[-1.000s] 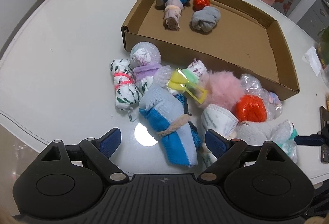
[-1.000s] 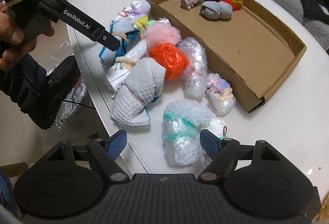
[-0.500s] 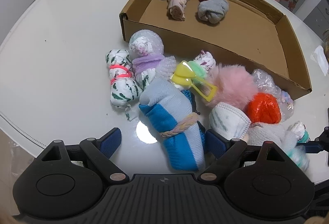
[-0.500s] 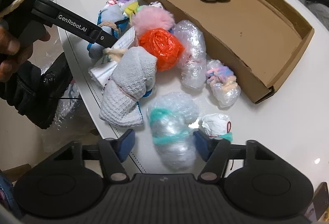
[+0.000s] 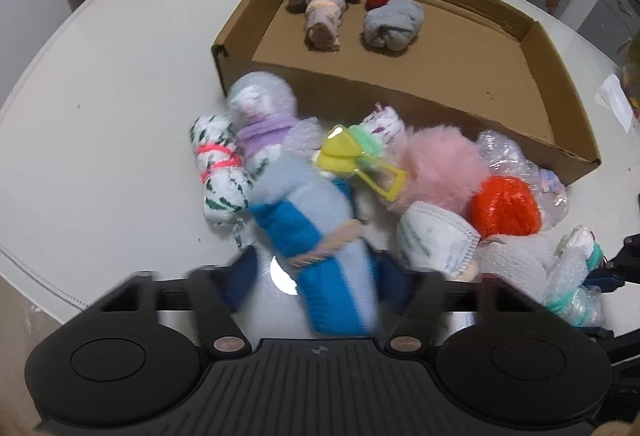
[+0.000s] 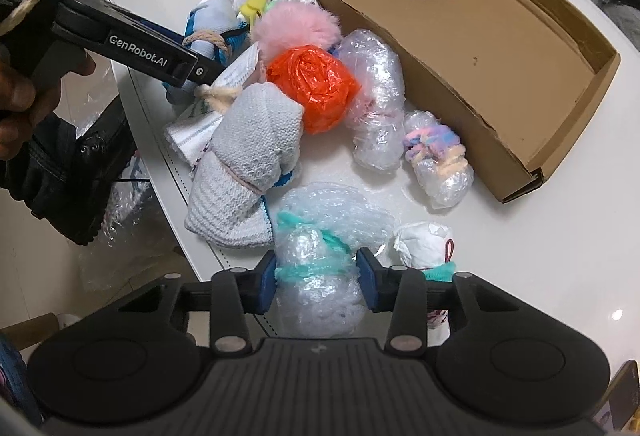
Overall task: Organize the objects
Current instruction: 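Grasp the blue-and-white striped roll with the left tool while the right grasps the bubble-wrapped bundle, then lower both held bundles into the tray and open both tools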
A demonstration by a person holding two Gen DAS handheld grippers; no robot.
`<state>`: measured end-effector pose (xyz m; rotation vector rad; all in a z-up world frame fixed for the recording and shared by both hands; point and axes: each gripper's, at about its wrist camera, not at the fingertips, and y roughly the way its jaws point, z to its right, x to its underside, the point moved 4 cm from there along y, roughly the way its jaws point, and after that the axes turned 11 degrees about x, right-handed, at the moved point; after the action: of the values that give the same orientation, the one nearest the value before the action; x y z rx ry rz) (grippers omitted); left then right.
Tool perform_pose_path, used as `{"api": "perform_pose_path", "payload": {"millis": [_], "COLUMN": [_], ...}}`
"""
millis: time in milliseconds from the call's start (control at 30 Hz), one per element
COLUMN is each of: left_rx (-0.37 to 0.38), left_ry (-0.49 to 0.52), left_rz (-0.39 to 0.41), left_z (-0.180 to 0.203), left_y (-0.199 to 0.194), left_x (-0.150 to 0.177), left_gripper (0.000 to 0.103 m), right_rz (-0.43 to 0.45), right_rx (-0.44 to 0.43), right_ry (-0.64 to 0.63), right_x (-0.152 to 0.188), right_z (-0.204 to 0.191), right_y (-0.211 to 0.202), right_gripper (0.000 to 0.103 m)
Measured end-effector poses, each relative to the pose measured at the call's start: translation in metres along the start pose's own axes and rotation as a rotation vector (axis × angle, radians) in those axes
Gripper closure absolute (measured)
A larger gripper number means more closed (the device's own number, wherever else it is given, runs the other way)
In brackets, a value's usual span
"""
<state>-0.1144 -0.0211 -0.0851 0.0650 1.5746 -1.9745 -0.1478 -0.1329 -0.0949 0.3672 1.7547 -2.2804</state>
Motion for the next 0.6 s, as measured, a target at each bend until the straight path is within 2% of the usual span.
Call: {"api": "perform_pose_path", "payload": {"millis": [300, 500, 600], "left_rx": [0.010, 0.006, 0.007], "left_ry": [-0.019, 0.021, 0.046], "left_rz": [0.002, 0.000, -0.005], "left_z": [-0.005, 0.000, 0.004], "left_y": [-0.004, -0.009, -0.016], "left_x": [0.001, 0.003, 0.001], "left_gripper": [0.051, 0.053, 0.053], "right_rz": [-0.002, 0.011, 0.049], "right_rx": [0.011, 0.000, 0.001], "right_ry": [-0.018, -0.006, 0.002], "right_x": [0.000, 0.002, 0.001], "right_z": [0.002, 0.007, 0.011], "right_y": [0.001, -0.005, -0.016], "right_gripper": [0.068, 0.070, 0.070]}}
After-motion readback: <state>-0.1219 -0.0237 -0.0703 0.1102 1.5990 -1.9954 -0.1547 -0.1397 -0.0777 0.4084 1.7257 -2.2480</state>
